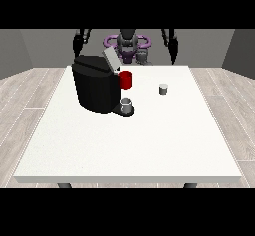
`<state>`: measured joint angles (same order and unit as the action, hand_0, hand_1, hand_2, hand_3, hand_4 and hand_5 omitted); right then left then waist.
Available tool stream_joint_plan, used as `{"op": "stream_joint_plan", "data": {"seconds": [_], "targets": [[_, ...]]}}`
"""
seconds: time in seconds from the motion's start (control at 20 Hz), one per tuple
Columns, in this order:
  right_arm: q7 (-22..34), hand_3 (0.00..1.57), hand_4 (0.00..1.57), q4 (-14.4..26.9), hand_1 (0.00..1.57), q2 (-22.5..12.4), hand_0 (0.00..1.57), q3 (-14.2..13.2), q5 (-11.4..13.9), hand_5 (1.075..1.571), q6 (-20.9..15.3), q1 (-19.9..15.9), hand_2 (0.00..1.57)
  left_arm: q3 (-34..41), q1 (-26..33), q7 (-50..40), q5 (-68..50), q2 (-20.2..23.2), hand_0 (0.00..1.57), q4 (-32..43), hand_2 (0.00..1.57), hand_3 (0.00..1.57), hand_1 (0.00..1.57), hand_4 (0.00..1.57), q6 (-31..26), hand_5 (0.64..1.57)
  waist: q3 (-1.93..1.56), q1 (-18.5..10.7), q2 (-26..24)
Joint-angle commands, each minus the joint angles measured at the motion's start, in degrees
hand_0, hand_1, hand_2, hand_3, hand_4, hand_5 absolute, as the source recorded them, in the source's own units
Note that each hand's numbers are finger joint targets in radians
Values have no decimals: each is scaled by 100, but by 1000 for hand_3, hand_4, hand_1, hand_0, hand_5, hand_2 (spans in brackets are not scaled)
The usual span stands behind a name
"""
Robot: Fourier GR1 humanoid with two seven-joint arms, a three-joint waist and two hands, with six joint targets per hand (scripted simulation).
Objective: Insert the coffee pod into the coffee machine and close the lid
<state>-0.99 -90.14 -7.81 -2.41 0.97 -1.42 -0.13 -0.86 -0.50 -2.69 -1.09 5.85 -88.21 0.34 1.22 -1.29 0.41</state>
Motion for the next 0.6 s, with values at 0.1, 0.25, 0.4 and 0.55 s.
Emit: {"op": "stream_joint_plan", "data": {"seconds": [0.1, 0.25, 0.4, 0.55], "targets": [[286, 0, 128, -135, 0, 101, 0, 190, -60, 1571, 185, 140, 0, 232, -43, 708, -247, 134, 0, 208, 0, 0, 0, 320, -404, 1571, -119, 212, -203], [490, 0, 128, -109, 0, 214, 0, 312, -157, 1571, 283, 331, 0, 138, 257, 1460, -168, 147, 0, 214, 0, 0, 0, 320, -613, 1571, -118, 169, -311], [-484, 0, 95, 91, 0, 610, 0, -88, -170, 1571, -353, 112, 0, 297, -483, 796, 248, 749, 0, 46, 0, 0, 0, 0, -499, 1571, -126, 413, -79], [-443, 0, 145, -70, 0, 721, 0, 33, -117, 1571, -442, 14, 0, 456, -606, 990, 370, 948, 0, 593, 0, 0, 0, 0, -635, 1571, -122, 524, 97]]}}
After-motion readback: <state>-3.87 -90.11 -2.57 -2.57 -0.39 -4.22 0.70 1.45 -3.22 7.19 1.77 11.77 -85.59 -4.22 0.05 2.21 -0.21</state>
